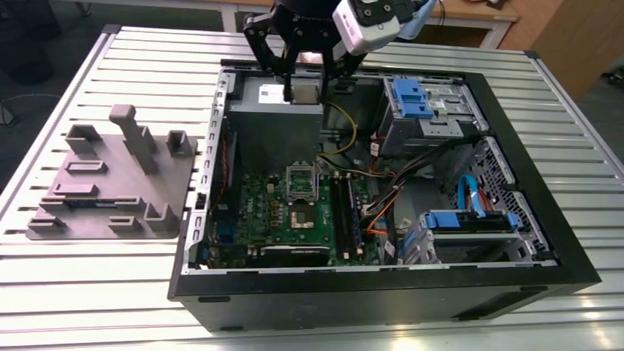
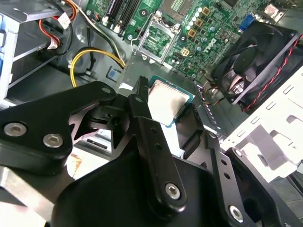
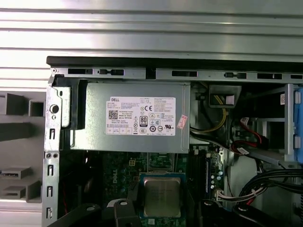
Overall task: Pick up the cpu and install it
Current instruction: 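Place the cpu into insertion slot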
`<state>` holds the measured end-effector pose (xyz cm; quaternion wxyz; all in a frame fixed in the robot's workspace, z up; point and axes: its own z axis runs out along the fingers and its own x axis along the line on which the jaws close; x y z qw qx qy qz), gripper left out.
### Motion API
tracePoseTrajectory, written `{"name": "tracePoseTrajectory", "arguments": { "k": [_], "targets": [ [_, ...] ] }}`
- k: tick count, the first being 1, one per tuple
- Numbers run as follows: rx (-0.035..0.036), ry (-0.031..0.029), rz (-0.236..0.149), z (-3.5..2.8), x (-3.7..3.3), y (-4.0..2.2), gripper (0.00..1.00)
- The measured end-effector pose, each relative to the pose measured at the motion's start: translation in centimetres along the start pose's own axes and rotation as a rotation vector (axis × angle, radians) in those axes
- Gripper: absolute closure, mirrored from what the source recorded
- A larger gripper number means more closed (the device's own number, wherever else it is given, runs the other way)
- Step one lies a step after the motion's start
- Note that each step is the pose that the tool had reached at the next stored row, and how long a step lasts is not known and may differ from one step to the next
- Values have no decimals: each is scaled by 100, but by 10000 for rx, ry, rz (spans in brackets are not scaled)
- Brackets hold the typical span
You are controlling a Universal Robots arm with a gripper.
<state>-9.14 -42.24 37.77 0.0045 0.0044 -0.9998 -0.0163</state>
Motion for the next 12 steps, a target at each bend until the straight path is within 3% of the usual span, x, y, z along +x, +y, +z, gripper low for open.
{"name": "tracePoseTrajectory", "arguments": {
  "k": [8,12],
  "targets": [
    [1,1,-10,32,2,-165,53],
    [0,0,-9,34,3,-173,53]
  ]
}}
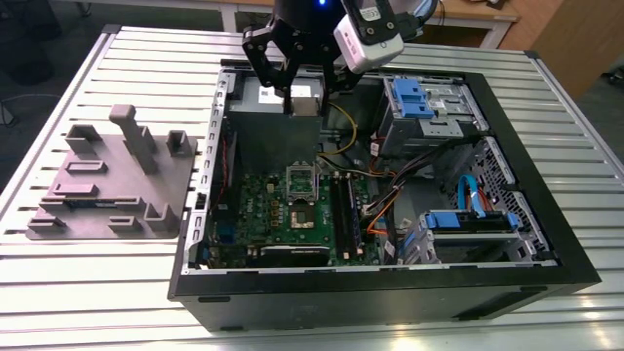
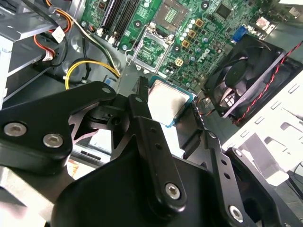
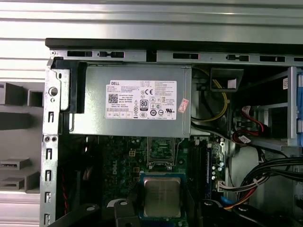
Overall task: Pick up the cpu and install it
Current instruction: 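Place the cpu into insertion slot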
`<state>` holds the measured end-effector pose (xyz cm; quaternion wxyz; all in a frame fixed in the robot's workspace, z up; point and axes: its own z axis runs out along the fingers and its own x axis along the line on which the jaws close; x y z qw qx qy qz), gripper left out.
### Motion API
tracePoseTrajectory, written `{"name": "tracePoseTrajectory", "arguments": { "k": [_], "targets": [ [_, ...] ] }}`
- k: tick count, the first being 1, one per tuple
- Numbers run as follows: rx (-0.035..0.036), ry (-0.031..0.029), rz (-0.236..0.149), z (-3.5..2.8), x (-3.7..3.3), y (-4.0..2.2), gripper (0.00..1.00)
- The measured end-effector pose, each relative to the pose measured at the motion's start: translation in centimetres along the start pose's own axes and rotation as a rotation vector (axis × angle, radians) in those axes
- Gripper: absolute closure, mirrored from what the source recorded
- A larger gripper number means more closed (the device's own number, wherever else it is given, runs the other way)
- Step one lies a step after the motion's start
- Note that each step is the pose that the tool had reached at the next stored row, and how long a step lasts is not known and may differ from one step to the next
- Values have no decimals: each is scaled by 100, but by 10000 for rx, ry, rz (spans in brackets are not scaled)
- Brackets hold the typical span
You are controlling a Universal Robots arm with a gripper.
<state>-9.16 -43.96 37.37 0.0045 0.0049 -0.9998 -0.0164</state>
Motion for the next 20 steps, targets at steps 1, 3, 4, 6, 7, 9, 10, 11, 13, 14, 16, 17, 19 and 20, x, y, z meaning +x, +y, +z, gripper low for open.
{"name": "tracePoseTrajectory", "arguments": {
  "k": [1,3,4,6,7,9,10,11,13,14,16,17,19,20],
  "targets": [
    [2,1,-1,-1,0,-1,53],
    [2,1,-1,0,0,-1,53],
    [2,1,-1,0,0,-1,53],
    [2,1,-1,1,0,-1,53],
    [2,1,-1,1,0,-1,53],
    [1,1,-1,1,-1,-2,53],
    [-1,-1,-1,2,0,-3,53],
    [-2,-1,-2,4,-1,-6,53],
    [2,2,-3,5,-1,-19,53],
    [1,1,-3,9,0,-32,53],
    [2,1,-3,15,0,-58,53],
    [1,1,-4,18,0,-69,53],
    [2,1,-3,23,0,-88,53],
    [2,1,-4,25,0,-98,53]
  ]
}}
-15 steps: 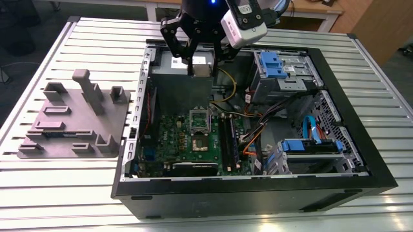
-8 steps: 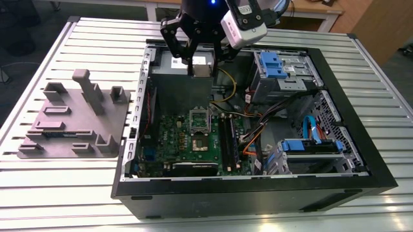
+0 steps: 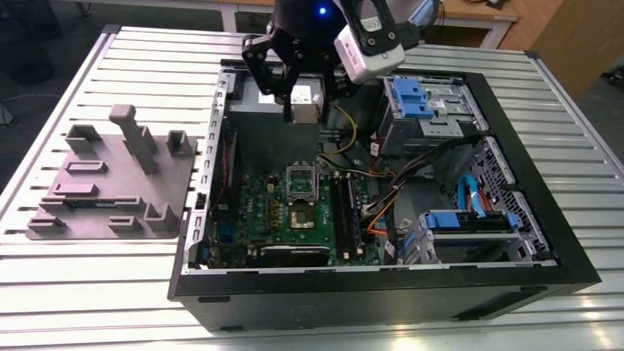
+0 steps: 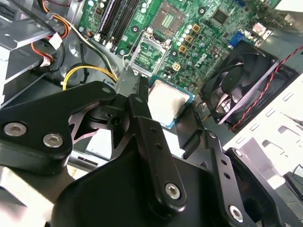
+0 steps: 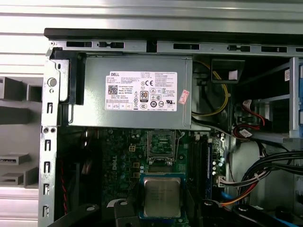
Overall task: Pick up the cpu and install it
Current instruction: 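Place the cpu into insertion slot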
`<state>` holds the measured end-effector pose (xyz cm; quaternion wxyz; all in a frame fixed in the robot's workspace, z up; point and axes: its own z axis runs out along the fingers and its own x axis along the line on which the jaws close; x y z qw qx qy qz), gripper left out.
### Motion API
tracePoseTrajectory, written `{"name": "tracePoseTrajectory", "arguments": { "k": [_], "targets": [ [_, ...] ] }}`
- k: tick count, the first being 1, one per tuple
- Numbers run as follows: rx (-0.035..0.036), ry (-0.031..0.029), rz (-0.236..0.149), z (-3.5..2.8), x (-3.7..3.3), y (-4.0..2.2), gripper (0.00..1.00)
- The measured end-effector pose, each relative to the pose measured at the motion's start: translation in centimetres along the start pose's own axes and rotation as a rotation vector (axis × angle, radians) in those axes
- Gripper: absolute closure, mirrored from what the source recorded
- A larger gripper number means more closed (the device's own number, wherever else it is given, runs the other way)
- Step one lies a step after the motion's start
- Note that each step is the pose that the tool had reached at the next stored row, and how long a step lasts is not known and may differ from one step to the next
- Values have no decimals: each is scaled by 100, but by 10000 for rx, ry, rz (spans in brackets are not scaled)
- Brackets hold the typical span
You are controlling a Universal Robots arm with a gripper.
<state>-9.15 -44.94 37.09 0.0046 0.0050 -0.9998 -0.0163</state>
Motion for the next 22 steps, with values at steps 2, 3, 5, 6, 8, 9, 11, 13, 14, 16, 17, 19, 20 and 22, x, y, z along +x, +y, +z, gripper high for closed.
{"name": "tracePoseTrajectory", "arguments": {
  "k": [2,3,5,6,8,9,11,13,14,16,17,19,20,22],
  "targets": [
    [-1,0,0,4,0,-22,53],
    [0,0,0,6,0,-34,53],
    [0,0,0,10,1,-54,53],
    [0,0,0,12,1,-62,53],
    [-1,0,0,15,1,-77,53],
    [-1,-1,0,16,1,-83,53],
    [-1,0,0,19,1,-95,53],
    [0,0,0,21,1,-107,53],
    [-1,0,0,23,1,-113,53],
    [-1,-1,-1,29,1,-131,53],
    [-1,0,-1,32,1,-139,53],
    [-3,-1,0,40,2,-149,53],
    [-3,-1,-1,42,2,-151,53],
    [1,0,-1,41,1,-152,53]
  ]
}}
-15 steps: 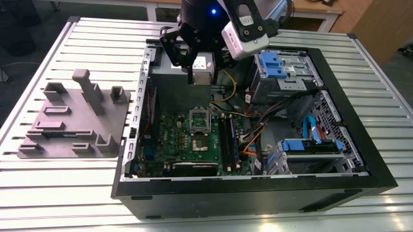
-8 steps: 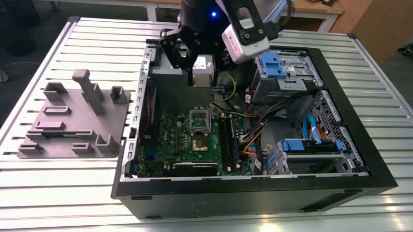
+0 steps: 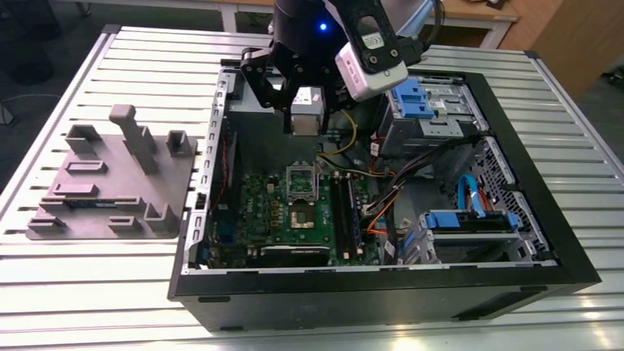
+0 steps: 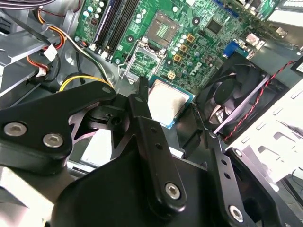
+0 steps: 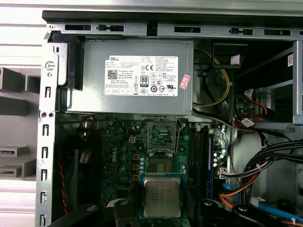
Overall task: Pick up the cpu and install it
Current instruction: 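Place the cpu into insertion slot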
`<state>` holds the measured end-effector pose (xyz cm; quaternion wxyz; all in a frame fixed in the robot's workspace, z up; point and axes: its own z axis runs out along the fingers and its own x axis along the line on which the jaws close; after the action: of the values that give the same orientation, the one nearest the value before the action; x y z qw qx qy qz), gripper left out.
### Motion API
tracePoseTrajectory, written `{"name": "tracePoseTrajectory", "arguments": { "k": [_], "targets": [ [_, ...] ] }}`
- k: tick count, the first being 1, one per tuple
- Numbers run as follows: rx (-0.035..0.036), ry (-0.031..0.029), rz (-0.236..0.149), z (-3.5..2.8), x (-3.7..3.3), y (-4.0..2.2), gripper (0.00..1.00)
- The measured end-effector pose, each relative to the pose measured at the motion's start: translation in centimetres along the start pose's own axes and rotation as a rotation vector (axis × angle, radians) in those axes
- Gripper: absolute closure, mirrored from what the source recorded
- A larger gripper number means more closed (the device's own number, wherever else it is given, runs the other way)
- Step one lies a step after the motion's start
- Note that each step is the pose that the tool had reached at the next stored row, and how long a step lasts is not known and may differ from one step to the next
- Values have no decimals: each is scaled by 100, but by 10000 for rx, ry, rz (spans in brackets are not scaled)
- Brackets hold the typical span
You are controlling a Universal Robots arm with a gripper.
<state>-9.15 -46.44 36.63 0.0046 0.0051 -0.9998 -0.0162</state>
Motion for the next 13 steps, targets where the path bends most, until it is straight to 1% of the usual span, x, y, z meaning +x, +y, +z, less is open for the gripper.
{"name": "tracePoseTrajectory", "arguments": {
  "k": [10,13],
  "targets": [
    [-2,-1,0,5,0,-1,53],
    [-2,-1,-1,9,0,-14,53]
  ]
}}
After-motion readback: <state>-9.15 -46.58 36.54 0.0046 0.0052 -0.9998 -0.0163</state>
